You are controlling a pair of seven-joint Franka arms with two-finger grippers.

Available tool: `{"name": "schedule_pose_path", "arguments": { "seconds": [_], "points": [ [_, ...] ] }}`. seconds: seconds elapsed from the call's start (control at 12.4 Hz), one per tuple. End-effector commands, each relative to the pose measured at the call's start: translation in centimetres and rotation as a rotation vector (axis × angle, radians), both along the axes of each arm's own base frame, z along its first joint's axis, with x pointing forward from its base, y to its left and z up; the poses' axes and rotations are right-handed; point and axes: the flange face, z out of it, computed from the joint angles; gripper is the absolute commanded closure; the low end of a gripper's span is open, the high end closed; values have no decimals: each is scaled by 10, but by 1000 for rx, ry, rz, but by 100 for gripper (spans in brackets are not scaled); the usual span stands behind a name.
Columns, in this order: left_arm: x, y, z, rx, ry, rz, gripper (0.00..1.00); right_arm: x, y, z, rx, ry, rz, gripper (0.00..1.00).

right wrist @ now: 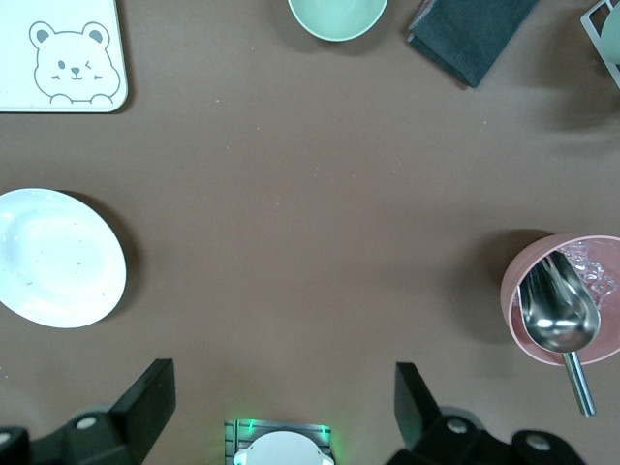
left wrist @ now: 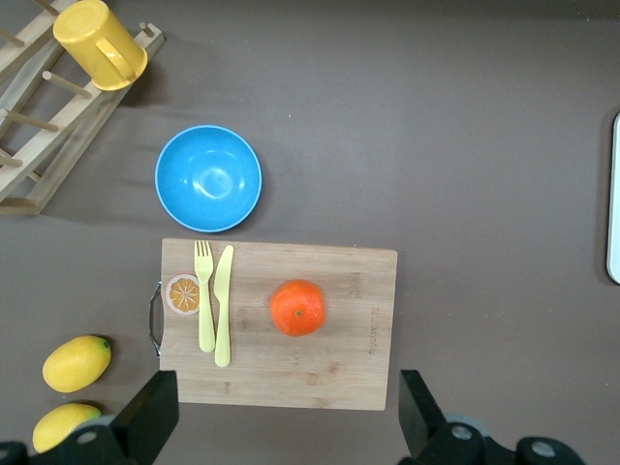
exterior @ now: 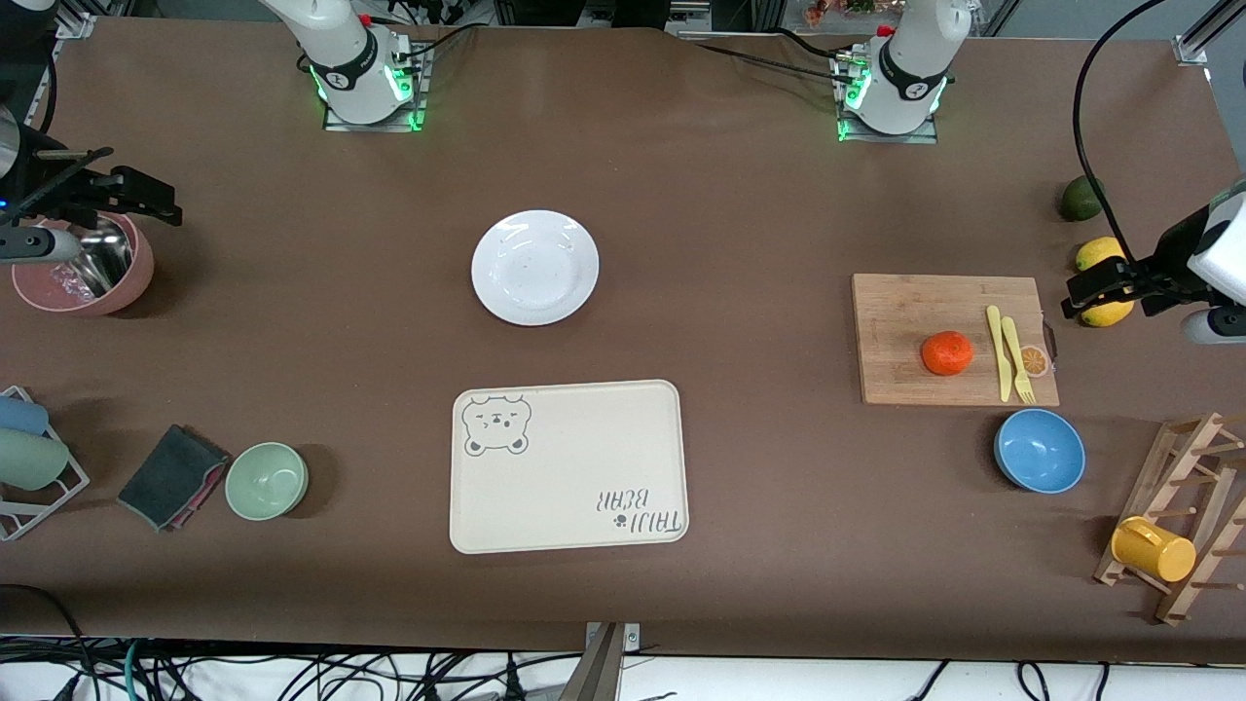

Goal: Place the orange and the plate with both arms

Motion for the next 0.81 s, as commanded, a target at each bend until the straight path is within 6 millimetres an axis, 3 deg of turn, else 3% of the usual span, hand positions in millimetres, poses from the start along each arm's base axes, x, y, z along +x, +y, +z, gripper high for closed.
{"name": "schedule_pose_path", "arguments": {
  "seconds": [0.0, 0.73],
  "points": [
    [-3, 1, 1, 33, 5, -16, 0, 1, -1, 4, 3, 6, -7, 0],
    [-4, 1, 0, 33, 13, -16, 0, 0, -1, 4, 3, 4, -7, 0]
  ]
}}
